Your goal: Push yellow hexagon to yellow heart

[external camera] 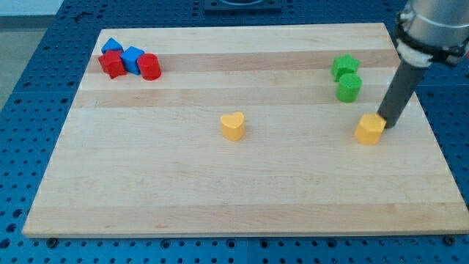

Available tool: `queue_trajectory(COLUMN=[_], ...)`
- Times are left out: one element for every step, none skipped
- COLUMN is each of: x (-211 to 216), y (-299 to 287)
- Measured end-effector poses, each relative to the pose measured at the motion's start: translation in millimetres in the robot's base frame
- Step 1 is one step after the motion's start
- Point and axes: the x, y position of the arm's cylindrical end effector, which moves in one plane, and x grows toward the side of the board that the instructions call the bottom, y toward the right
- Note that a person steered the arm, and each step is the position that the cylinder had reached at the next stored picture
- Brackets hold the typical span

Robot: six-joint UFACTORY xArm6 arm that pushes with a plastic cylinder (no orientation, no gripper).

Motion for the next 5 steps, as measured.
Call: queue_trajectory(x=[29.4, 43.0, 40.6, 49.5, 85.9], y=[-33.1, -60.6, -67.0, -44.5, -28.5])
